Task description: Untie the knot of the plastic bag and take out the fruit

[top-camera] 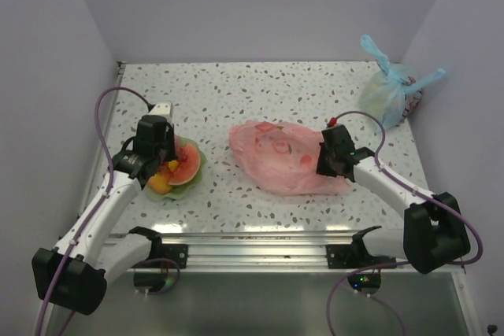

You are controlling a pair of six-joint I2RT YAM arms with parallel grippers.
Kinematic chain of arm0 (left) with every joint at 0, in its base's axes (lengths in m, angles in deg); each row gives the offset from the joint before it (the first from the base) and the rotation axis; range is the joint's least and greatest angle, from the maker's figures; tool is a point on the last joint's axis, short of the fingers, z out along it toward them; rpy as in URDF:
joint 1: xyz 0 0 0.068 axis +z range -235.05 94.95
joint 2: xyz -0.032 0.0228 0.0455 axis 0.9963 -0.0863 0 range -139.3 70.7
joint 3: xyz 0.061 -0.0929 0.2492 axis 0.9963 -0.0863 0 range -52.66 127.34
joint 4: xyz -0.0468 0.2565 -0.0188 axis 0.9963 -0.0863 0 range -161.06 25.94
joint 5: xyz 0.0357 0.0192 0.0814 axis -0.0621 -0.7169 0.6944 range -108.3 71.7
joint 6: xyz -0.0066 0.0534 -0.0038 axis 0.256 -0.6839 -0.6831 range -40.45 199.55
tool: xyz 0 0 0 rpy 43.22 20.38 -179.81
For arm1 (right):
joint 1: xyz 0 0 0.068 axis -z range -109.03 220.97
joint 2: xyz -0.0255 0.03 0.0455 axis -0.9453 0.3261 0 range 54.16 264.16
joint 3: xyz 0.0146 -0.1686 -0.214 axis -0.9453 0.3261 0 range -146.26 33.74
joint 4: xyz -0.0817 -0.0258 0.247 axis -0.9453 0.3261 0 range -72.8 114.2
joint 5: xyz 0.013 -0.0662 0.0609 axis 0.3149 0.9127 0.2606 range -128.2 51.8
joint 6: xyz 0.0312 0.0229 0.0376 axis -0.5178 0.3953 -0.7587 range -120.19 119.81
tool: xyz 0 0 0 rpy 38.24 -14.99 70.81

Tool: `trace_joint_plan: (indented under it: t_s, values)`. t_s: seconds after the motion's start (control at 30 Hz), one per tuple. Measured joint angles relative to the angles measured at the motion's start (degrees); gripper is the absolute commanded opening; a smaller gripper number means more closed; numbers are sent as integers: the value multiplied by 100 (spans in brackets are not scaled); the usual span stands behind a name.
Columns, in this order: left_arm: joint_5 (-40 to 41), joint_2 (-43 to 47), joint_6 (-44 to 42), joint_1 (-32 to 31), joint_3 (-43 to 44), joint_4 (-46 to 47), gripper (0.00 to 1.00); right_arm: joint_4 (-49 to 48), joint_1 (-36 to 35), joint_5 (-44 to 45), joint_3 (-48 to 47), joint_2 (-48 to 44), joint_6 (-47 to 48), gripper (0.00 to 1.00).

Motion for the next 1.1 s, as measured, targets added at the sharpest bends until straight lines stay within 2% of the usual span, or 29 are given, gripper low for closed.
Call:
trace_joint_plan:
  t_s: [0.03,0.07,0.1,0.37,0.6,0.77,0.93,0.97,1.1]
  values:
    - [4,2,-105,2,-11,28,44,0,0,2,-11,0,4,0]
    - [7,7,-138,2,-13,39,44,0,0,2,-20,0,9,0]
    - [9,13,-197,2,-13,55,53,2,0,2,-26,0,9,0]
    - [28,278,-420,2,-11,0,80,46,0,50,-125,-26,9,0]
    - [15,614,-431,2,15,-131,88,107,0,297,-404,-85,-7,0]
    - [2,874,-402,2,313,-422,100,164,0,579,-798,-39,-37,0]
    - [57,1209,-341,2,994,-697,100,144,0,822,-1134,149,-166,1]
    - [98,1305,-313,2,1119,-730,100,140,0,835,-1154,184,-197,5]
    - [411,1611,-142,2,1635,-1023,100,177,0,846,-1274,372,-385,51]
